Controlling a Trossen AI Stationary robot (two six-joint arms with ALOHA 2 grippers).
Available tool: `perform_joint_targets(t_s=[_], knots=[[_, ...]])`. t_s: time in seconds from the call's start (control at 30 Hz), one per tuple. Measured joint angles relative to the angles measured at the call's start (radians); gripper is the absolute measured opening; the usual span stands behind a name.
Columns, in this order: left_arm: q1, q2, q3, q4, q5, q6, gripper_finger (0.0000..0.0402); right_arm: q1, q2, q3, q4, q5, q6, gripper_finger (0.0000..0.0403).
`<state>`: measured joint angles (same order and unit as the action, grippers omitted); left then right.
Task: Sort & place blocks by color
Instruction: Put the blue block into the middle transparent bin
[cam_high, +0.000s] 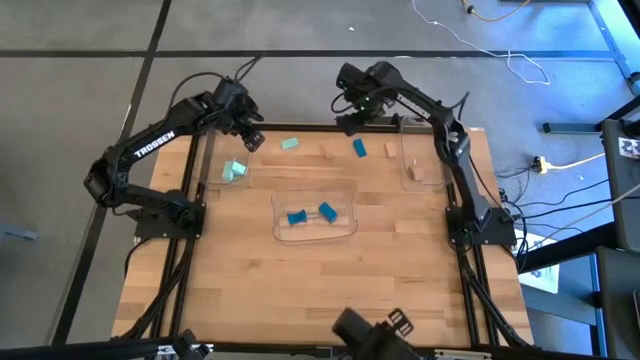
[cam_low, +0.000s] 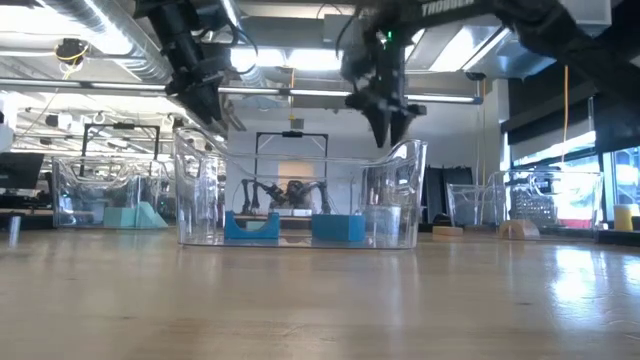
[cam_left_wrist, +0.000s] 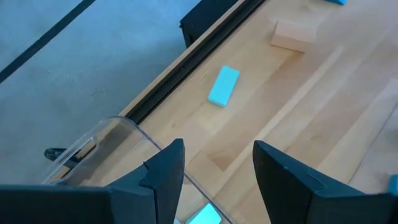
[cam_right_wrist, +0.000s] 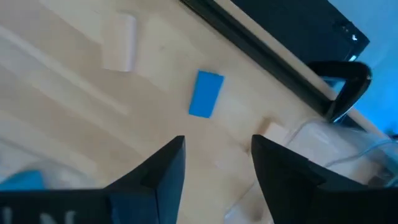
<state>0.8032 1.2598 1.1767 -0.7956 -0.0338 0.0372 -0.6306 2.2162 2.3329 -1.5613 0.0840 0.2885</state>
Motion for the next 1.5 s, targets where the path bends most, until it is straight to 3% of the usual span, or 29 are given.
perform_joint_targets(t_s=[0.17,0.4,0.83,1.1,1.5], knots=[[0.0,0.0,0.0,0.0,0.0,-0.009,0.0181,-0.039,0.06,0.0,0.0,-0.016,-0.045,0.0184],[0.0,0.0,0.0,0.006,-0.001,-0.01,0.0181,-0.071,0.155,0.0,0.02,-0.181,-0.067,0.0184],[0.0,0.0,0.0,0.006,-0.008,-0.01,0.0181,-0.091,0.312,0.0,0.077,-0.183,-0.143,0.0184],[0.0,0.0,0.0,0.006,-0.007,-0.011,0.0181,-0.093,0.322,0.001,0.088,-0.112,-0.161,0.0184],[0.0,0.0,0.0,0.006,-0.007,-0.011,0.0181,-0.092,0.319,0.024,0.081,-0.103,-0.212,0.0184]])
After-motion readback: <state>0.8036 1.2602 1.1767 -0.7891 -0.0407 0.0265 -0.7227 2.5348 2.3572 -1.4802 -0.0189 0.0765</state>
